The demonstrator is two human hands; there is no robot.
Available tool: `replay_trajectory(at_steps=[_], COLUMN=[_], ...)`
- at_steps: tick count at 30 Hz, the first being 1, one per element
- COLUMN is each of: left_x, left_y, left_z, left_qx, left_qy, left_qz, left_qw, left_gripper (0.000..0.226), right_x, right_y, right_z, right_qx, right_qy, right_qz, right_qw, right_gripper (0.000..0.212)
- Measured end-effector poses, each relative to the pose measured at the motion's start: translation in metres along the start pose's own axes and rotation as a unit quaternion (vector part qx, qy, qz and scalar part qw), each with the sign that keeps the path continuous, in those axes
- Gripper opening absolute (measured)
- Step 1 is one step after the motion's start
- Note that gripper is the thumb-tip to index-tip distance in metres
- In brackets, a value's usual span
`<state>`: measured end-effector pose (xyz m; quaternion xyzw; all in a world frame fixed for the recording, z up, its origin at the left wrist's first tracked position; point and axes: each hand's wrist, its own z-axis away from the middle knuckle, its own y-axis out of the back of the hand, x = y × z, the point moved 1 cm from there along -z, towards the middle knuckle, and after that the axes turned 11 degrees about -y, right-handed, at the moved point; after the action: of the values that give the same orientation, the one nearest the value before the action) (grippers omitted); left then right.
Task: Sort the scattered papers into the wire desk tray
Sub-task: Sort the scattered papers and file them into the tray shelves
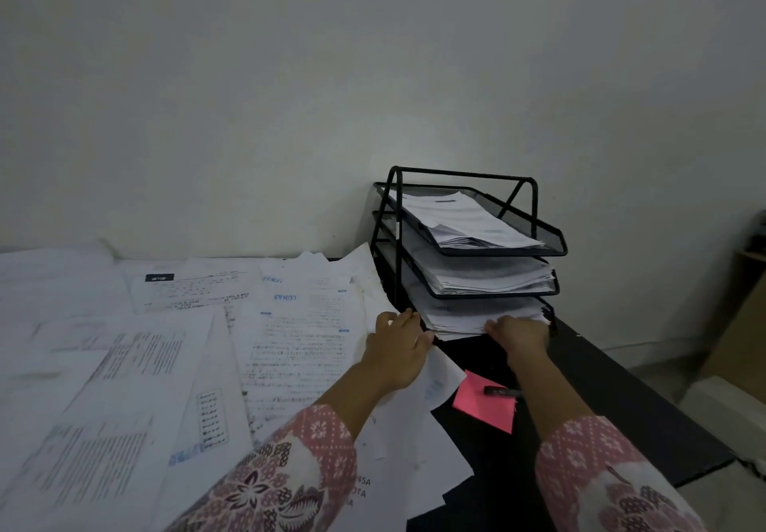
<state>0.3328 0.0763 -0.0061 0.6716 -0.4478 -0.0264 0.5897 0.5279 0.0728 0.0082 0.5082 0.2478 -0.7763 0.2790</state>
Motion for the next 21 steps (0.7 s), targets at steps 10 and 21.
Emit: replay_trajectory(at_steps=[10, 21], left_x=[-0.049, -0.151], left_y=[0.040, 0.151], left_z=[0.043, 0.169], left_qx=[0.073, 0.182], left_qy=[-0.005, 0.100], left_qz=[0.033, -0.051], left_qw=[0.997, 0.977], left_gripper=[0.042, 0.025], right_x=[0.024, 0.081], right_y=[-0.051, -0.172], right_z=[0.069, 0.182], right_qx=[-0.058, -0.276], right_qy=[0.123, 0.194], right_qz=[0.119, 0.345], right_qw=[0.984, 0.876], right_gripper=[0.022, 0.011])
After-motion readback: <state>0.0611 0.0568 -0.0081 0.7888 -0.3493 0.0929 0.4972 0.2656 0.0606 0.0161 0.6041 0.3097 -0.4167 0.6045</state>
